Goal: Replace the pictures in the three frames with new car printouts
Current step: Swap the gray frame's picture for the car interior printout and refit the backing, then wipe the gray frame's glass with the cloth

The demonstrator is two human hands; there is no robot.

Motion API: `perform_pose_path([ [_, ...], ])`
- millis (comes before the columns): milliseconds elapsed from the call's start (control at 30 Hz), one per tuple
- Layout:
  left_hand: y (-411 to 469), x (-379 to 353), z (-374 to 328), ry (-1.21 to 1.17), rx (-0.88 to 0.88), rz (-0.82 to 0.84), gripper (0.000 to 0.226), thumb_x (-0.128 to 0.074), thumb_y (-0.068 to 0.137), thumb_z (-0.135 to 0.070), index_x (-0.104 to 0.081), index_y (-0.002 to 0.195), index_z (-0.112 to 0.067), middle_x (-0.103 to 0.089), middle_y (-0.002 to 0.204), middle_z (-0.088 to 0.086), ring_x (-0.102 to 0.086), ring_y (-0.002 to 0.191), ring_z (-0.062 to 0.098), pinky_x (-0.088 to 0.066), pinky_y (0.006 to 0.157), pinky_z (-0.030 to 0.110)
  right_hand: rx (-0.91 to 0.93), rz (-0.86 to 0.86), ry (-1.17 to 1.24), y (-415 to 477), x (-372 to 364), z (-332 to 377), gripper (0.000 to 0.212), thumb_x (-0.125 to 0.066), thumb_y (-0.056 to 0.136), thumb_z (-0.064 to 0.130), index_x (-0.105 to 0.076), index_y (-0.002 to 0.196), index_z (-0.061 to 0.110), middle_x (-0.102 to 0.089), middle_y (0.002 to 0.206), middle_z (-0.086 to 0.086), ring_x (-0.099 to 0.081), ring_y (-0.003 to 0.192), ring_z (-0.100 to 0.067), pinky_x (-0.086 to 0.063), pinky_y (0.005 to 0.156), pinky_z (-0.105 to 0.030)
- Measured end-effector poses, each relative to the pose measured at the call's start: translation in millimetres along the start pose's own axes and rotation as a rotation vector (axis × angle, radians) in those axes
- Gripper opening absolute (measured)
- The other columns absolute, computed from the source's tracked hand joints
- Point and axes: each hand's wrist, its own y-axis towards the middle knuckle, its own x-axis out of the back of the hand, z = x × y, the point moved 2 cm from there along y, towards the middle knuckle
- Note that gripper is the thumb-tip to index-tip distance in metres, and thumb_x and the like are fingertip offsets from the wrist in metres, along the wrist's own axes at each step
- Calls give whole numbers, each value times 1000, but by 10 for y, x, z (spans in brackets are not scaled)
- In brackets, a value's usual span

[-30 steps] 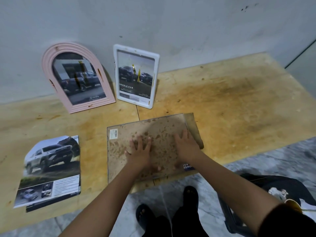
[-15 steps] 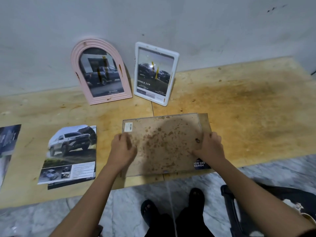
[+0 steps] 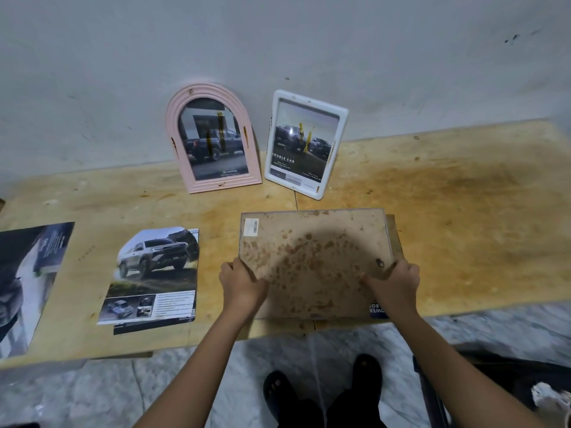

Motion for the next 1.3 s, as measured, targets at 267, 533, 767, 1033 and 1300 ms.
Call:
perform_pose_path([
  [267,-64,650,-267,-669,-188,-204,33,-36,100,-27,-45,128,-10,-45,123,-1,-42,113,10,-34,97,27,225,-234,654,-184,460,472,21,-33,99,34,-41,102,15,-43,108,-11,-47,93,-21,-42,78,-25],
  [533,-105,721,153,-1690,36,366,23,-59,77,-18,-74,91,-7,-72,95,7,-69,88,15,-58,75,27,-115,32,1321,-311,387,383,22,-31,102,19,-52,96,23,-57,92,4,-63,64,-2,-50,55,-17],
  [767,-160,347,780,-1914,157,650,40,-74,77,-10,-64,113,5,-67,110,22,-67,100,28,-57,82,39,-296,320,1249,-318,128,-143,33,-39,92,-7,-57,108,16,-63,111,-1,-68,84,-13,-58,63,-23],
  [1033,-168,173,984,-1543,346,520,24,-61,78,-11,-74,98,-8,-71,101,13,-71,86,22,-59,74,35,-360,420,804,141,178,-217,24,-34,95,-6,-56,91,2,-60,104,-17,-62,80,-26,-57,68,-26],
  [1300,-56,121,1081,-1354,384,481,38,-33,95,2,-51,129,-2,-60,122,19,-68,94,22,-52,87,34,-219,78,-176,648,130,79,47,-61,86,29,-47,123,4,-41,132,-22,-39,121,-40,-38,95,-43],
])
